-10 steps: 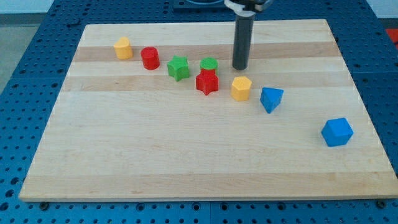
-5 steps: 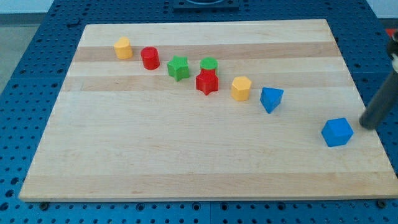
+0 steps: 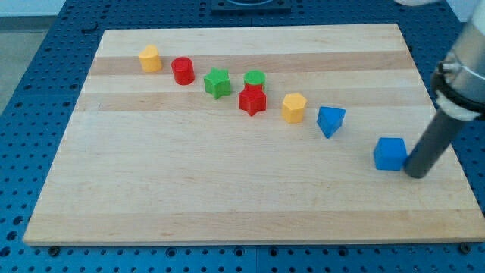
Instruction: Push blue cube above the yellow hexagon
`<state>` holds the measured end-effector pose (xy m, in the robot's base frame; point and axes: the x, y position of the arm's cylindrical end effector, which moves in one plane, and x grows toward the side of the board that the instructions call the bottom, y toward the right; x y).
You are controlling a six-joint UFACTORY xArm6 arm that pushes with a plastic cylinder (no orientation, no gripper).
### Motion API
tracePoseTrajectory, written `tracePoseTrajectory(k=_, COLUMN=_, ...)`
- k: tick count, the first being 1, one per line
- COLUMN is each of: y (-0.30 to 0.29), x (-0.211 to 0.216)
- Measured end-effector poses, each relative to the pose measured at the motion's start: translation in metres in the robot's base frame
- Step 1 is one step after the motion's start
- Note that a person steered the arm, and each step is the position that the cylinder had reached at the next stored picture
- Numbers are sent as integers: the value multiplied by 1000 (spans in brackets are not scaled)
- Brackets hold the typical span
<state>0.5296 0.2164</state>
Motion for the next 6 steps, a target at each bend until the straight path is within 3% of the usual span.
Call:
tracePoseTrajectory(k=3, y=-47, x=-19)
tracePoseTrajectory(k=6, y=-66, x=-68)
